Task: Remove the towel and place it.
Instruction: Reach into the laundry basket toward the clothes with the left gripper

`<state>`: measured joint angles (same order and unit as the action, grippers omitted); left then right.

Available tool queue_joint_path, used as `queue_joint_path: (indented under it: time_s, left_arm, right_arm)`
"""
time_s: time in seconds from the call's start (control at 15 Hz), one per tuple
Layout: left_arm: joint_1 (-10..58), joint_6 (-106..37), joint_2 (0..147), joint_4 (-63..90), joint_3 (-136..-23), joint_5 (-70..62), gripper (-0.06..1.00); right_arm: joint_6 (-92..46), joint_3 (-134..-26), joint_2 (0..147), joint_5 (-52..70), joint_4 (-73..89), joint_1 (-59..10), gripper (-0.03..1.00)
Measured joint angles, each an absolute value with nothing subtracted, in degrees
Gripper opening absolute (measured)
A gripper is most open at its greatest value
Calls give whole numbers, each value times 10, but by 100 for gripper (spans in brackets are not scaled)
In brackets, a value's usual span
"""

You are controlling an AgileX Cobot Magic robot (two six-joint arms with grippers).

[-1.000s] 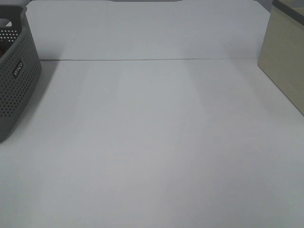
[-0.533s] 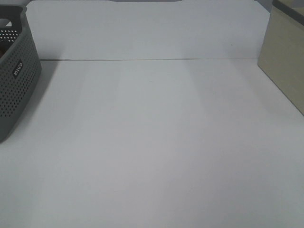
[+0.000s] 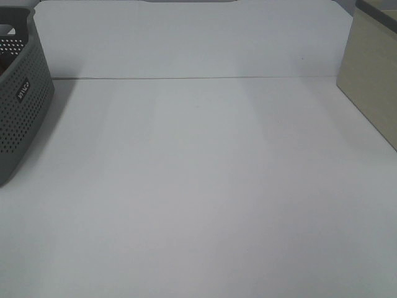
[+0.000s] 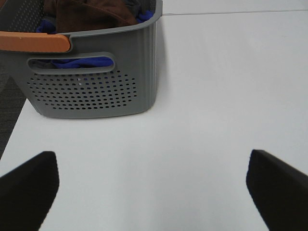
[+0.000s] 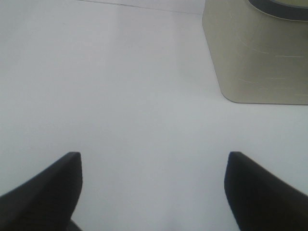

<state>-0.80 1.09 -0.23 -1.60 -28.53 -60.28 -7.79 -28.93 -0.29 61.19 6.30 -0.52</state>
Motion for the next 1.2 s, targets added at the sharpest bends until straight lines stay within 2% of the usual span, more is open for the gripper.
queue_joint_path:
  time_s: [1.0, 1.2]
  left_arm:
    - [-8, 10, -2, -23, -285, -603, 99]
    - [-8, -66, 55, -27, -335, -632, 99]
  right_arm:
    - [-78, -289, -3, 612, 63, -5, 78]
    - [-78, -289, -3, 612, 63, -5, 78]
